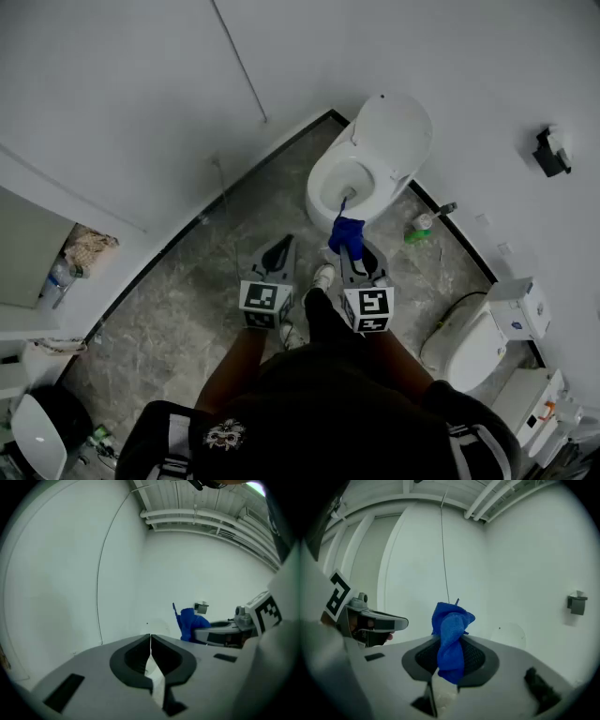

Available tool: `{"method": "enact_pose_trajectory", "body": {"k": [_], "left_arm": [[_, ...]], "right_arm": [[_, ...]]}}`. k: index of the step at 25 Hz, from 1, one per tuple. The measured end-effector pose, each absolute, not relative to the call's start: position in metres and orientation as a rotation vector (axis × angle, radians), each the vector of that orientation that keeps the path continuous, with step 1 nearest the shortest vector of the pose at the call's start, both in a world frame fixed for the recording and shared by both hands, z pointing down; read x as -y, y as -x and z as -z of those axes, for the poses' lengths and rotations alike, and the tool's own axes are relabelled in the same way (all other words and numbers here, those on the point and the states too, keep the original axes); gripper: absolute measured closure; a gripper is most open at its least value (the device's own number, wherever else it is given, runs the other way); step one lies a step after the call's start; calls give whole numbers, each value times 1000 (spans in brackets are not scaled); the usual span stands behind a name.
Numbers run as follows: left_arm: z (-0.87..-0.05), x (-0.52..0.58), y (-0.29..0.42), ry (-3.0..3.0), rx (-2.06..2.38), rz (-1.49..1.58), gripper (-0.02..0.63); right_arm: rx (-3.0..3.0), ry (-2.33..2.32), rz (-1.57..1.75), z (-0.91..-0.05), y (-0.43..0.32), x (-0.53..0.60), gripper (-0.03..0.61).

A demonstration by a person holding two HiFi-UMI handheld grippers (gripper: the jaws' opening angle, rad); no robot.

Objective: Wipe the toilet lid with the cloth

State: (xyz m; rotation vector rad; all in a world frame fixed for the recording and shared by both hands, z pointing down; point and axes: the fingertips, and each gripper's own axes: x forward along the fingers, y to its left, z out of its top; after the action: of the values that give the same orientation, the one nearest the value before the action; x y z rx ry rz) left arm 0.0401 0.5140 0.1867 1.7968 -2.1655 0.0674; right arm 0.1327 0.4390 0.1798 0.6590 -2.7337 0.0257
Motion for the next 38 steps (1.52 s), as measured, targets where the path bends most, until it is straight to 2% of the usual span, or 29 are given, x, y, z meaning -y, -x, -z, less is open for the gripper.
{"method": "enact_pose_trajectory", "body": {"k": [14,25,38], "left_arm": [[-213,-357,26,-1809,2080,-197,601],[-205,-250,54,-1900,2023,-171,601],[-239,-107,114,-2172,1657,-258,601]], "right_arm": [[2678,-771,-90,-206,-78,-260,495],[2666,-835,-138,-197,-45,-180,495],[2431,-1191,-163,-243,14,-70,495]]}}
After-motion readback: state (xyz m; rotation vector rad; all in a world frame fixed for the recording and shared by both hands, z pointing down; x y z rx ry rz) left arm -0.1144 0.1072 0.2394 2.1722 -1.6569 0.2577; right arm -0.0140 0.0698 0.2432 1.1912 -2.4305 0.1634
